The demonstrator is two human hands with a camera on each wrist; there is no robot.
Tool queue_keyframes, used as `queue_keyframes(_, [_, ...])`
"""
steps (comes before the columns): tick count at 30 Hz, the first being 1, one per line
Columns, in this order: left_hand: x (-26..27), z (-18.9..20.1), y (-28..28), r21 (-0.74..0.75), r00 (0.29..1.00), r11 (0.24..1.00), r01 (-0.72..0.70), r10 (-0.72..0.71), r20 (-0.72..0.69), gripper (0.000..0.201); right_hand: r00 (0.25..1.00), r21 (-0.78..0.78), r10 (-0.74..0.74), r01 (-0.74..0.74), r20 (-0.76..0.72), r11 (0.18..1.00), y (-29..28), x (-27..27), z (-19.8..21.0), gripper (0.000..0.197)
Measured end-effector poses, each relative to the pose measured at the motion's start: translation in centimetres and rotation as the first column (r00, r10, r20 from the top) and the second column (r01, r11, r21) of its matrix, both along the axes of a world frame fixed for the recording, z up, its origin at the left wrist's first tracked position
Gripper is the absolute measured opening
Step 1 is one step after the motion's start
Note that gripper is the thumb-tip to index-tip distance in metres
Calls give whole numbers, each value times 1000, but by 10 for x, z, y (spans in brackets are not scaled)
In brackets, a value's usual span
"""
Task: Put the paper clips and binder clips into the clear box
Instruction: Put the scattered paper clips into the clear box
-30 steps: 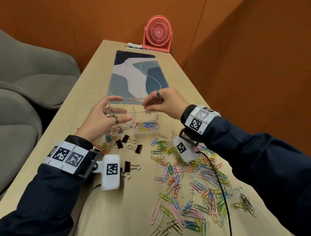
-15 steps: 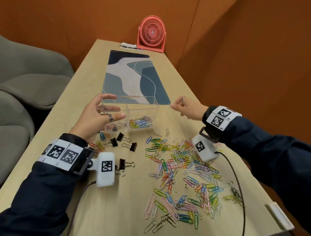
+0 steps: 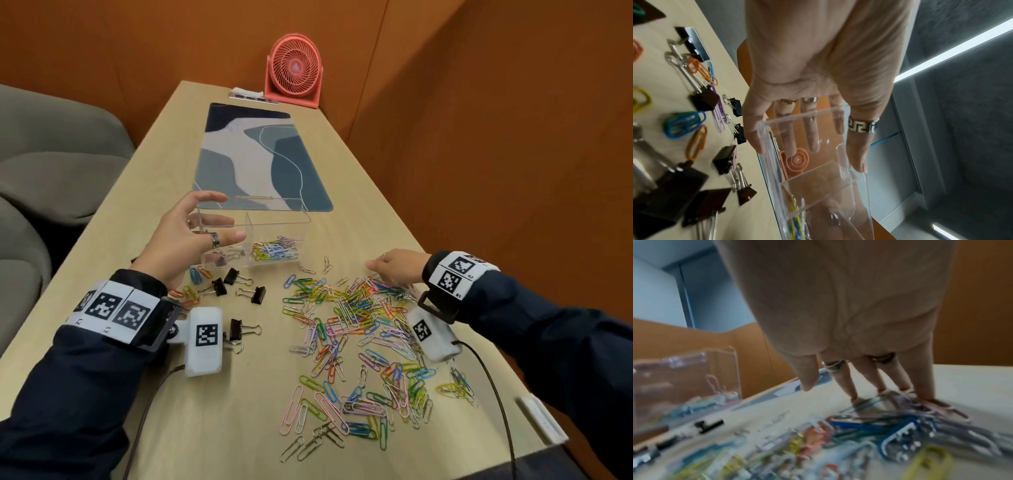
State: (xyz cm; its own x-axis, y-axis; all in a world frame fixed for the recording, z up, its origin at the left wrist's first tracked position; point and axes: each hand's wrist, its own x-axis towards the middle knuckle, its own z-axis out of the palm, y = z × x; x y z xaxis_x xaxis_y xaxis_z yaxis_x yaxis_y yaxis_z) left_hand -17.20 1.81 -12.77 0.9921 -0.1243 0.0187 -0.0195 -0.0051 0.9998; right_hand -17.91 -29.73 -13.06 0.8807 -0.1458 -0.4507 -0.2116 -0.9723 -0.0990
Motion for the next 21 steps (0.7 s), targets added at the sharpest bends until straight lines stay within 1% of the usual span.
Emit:
queue_keyframes(2, [0, 0, -1, 6, 1000, 1000, 2, -2, 8, 52, 998, 104, -3, -4, 69, 995, 2, -3, 8, 52])
queue_keyframes(4, [-1, 0, -1, 11, 1000, 1000, 3, -3, 12, 52, 982, 197, -83, 49, 167, 979, -4, -5, 17, 45])
queue_keyframes(5, [-1, 0, -2, 15, 1000, 1000, 4, -4, 14, 52, 972, 191, -115, 76, 203, 979, -8, -7, 20, 45])
queue_keyframes(6, [-1, 0, -2, 20, 1000, 1000, 4, -4, 15, 52, 965, 153, -136, 103, 224, 983, -13, -9, 22, 46])
queue_keyframes(7, [-1, 0, -2, 25, 1000, 1000, 4, -4, 16, 51, 965, 97, -144, 125, 219, 987, -18, -10, 21, 46])
queue_keyframes(9, [-1, 0, -3, 34, 1000, 999, 5, -5, 21, 51, 980, 15, -139, 139, 139, 990, -25, -13, 13, 46])
queue_keyframes(10, [0, 0, -3, 40, 1000, 999, 6, -7, 22, 51, 984, 30, -151, 148, 100, 988, -27, -14, 7, 46])
queue_keyframes(12, [0, 0, -3, 49, 1000, 999, 6, -7, 23, 51, 983, 102, -167, 159, 74, 982, -23, -13, 1, 43])
queue_keyframes(15, [-1, 0, -3, 56, 1000, 998, 5, -6, 17, 52, 991, 200, -130, 120, 37, 972, -8, -12, 0, 36])
queue_keyframes(19, [0, 0, -3, 47, 1000, 999, 1, -2, 16, 52, 1000, 269, -6, 5, 2, 963, 9, -10, -2, 48])
queue_keyframes(21, [0, 0, -2, 44, 1000, 999, -1, 0, 14, 53, 997, 235, 70, -63, -23, 970, 13, -9, -3, 54])
